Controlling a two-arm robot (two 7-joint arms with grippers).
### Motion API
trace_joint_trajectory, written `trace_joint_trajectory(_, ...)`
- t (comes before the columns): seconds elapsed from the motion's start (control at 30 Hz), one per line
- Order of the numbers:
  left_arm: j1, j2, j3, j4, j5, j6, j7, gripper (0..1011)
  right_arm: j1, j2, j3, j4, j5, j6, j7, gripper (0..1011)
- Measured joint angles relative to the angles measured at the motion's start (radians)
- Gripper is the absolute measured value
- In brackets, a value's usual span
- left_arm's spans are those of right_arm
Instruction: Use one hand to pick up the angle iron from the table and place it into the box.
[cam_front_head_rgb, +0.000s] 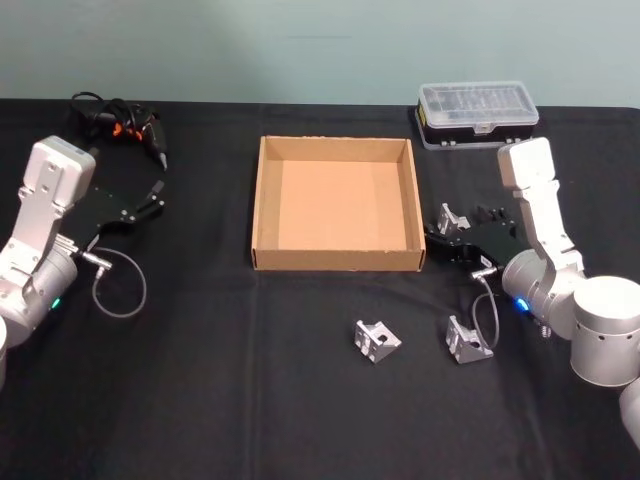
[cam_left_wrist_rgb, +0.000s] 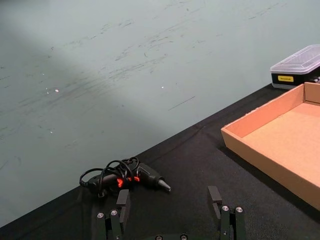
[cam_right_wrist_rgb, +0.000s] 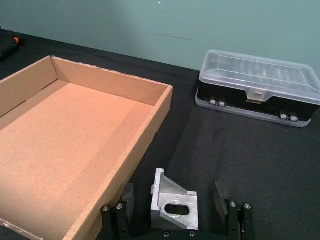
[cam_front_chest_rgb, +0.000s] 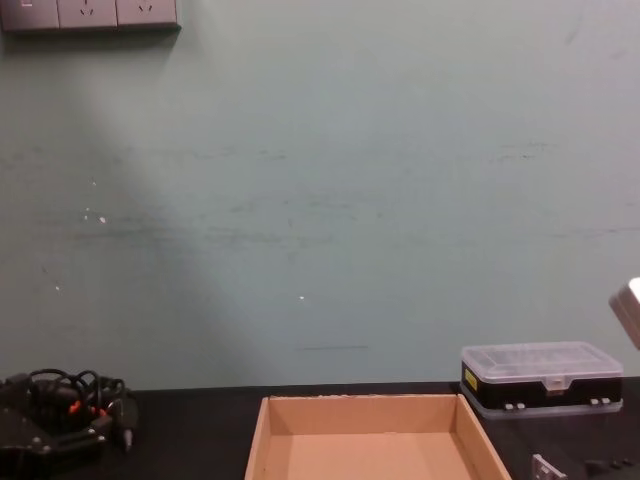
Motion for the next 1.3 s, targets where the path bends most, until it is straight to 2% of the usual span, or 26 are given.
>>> trace_joint_trajectory(0.23, 0.000, 0.000, 0.000, 0.000, 0.000, 0.000, 0.000, 1011, -0.001, 0.001, 0.000, -0.001, 0.000, 0.000, -0.001, 1004)
trace_joint_trajectory(0.37, 0.000, 0.000, 0.000, 0.000, 0.000, 0.000, 0.000, 1011, -0.002, 0.002, 0.000, -0.001, 0.001, 0.000, -0.001, 948)
trace_joint_trajectory(0.5, 0.000, 0.000, 0.000, 0.000, 0.000, 0.000, 0.000, 1011, -0.002, 0.002, 0.000, -0.002, 0.003, 0.000, -0.001, 864)
trace_joint_trajectory(0.53, 0.000, 0.000, 0.000, 0.000, 0.000, 0.000, 0.000, 1011, -0.002, 0.002, 0.000, -0.002, 0.003, 0.000, -0.002, 805)
trace_joint_trajectory(0.63, 0.000, 0.000, 0.000, 0.000, 0.000, 0.000, 0.000, 1011, -0.002, 0.002, -0.001, -0.002, 0.003, 0.000, -0.002, 736)
trace_joint_trajectory(0.87, 0.000, 0.000, 0.000, 0.000, 0.000, 0.000, 0.000, 1011, -0.003, 0.003, -0.001, -0.003, 0.003, 0.000, -0.004, 490)
trace_joint_trajectory(0.97, 0.000, 0.000, 0.000, 0.000, 0.000, 0.000, 0.000, 1011, -0.003, 0.003, -0.001, -0.003, 0.004, 0.000, -0.004, 432)
trace_joint_trajectory(1.0, 0.000, 0.000, 0.000, 0.000, 0.000, 0.000, 0.000, 1011, -0.003, 0.003, -0.002, -0.003, 0.004, 0.000, -0.005, 367)
trace_joint_trajectory(1.1, 0.000, 0.000, 0.000, 0.000, 0.000, 0.000, 0.000, 1011, -0.003, 0.003, -0.002, -0.003, 0.004, 0.000, -0.005, 268)
trace_joint_trajectory(1.3, 0.000, 0.000, 0.000, 0.000, 0.000, 0.000, 0.000, 1011, -0.003, 0.003, -0.002, -0.004, 0.004, 0.000, -0.006, 239)
